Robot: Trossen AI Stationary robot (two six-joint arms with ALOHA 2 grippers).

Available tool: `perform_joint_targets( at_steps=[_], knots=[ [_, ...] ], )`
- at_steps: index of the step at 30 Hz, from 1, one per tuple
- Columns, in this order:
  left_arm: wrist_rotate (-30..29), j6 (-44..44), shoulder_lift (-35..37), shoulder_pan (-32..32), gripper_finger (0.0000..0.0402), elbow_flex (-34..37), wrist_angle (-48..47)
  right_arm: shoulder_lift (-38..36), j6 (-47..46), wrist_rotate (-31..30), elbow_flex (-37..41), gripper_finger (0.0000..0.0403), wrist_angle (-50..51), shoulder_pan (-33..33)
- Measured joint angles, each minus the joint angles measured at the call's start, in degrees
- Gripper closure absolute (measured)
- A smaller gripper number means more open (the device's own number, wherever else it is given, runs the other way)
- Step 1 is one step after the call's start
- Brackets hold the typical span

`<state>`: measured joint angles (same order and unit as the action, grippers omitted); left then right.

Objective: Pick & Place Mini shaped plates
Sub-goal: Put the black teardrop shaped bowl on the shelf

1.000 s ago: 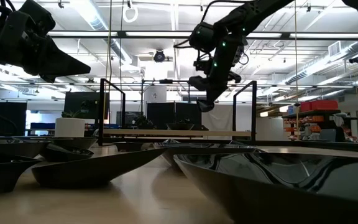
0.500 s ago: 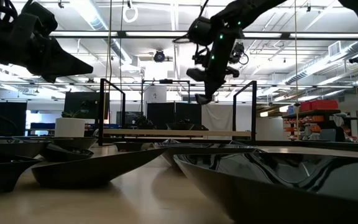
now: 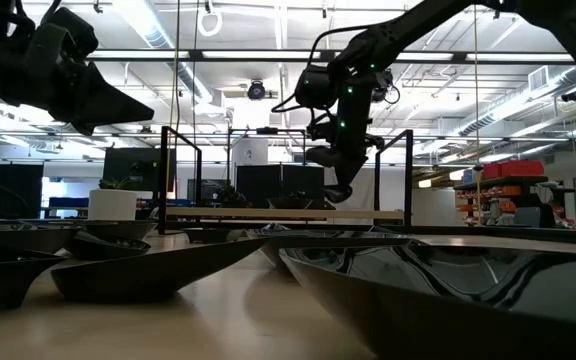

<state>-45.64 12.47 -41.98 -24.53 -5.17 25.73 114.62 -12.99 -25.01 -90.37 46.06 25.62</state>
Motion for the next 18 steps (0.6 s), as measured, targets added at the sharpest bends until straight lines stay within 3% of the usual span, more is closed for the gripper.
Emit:
perform_joint_targets(
  at_steps=[18],
  knots=[
    [0.93, 0.37, -0.02, 0.0, 0.0394, 0.0, 0.18, 0.41, -1.53, 0.69, 0.02, 0.039, 0.59, 0.2]
  ],
)
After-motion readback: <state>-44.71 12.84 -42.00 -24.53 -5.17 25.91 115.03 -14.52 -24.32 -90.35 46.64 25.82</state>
